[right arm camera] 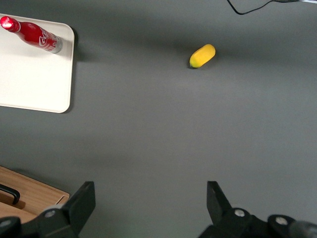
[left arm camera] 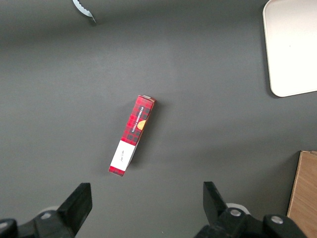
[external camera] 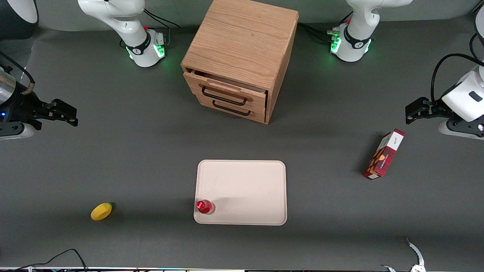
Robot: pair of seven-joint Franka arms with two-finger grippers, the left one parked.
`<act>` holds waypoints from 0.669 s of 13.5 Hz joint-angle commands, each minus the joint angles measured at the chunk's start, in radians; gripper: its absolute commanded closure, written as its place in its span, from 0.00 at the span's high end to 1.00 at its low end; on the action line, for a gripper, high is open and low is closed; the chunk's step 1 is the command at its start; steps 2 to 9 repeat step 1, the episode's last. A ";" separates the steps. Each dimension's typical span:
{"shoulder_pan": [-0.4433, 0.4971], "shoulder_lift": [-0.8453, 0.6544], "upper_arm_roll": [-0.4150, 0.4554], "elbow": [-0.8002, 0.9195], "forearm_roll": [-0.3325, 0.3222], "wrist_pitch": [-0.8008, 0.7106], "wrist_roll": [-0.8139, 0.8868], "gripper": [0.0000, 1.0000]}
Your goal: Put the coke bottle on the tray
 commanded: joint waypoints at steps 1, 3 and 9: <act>0.016 -0.007 -0.016 0.010 -0.002 -0.024 -0.019 1.00; 0.016 -0.007 -0.016 0.010 -0.002 -0.024 -0.019 1.00; 0.016 -0.007 -0.016 0.010 -0.002 -0.024 -0.019 1.00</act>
